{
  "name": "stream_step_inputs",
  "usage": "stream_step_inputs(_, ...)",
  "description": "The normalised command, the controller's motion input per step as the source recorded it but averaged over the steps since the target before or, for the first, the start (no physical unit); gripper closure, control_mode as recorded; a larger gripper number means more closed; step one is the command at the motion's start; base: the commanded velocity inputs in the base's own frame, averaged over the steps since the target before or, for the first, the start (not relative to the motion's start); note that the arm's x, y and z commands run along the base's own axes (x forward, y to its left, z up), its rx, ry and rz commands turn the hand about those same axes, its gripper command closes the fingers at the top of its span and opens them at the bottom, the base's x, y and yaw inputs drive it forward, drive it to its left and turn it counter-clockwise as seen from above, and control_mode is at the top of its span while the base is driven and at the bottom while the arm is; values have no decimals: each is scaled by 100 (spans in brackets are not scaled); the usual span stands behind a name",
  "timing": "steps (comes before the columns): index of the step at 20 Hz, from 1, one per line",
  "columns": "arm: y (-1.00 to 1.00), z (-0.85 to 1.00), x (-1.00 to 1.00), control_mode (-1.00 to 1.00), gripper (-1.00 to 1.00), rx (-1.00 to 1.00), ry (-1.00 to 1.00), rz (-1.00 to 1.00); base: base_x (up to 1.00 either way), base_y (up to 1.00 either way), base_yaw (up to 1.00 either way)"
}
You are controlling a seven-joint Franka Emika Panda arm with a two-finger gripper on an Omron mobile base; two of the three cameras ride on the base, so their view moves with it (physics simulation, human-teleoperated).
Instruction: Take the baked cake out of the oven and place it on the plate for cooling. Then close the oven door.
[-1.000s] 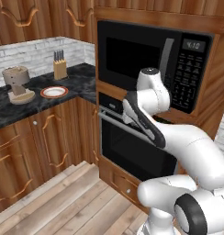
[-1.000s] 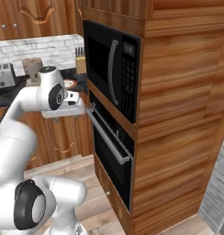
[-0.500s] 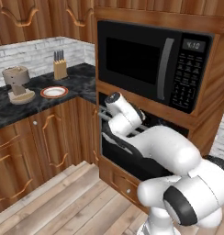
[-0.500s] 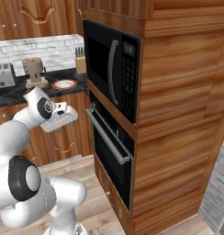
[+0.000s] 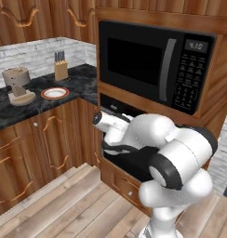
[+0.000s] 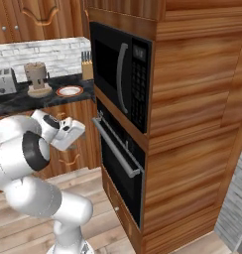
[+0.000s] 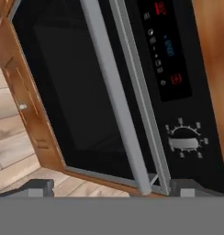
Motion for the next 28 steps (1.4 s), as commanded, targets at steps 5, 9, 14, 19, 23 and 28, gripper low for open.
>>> stream_step_inputs(5,-2,-38,45,-100,-100,-23,0,0,0,0,0)
stream_step_inputs(9,-22,-47,48,-100,-100,-17,0,0,0,0,0)
stream_step_inputs(14,-32,-34,56,-100,-100,-12,0,0,0,0,0)
stream_step_inputs(19,-25,-29,52,-100,-100,-10,0,0,0,0,0)
stream_step_inputs(23,-26,-31,53,-100,-100,-10,0,0,0,0,0)
stream_step_inputs(28,-34,-24,49,-100,-100,-8,0,0,0,0,0)
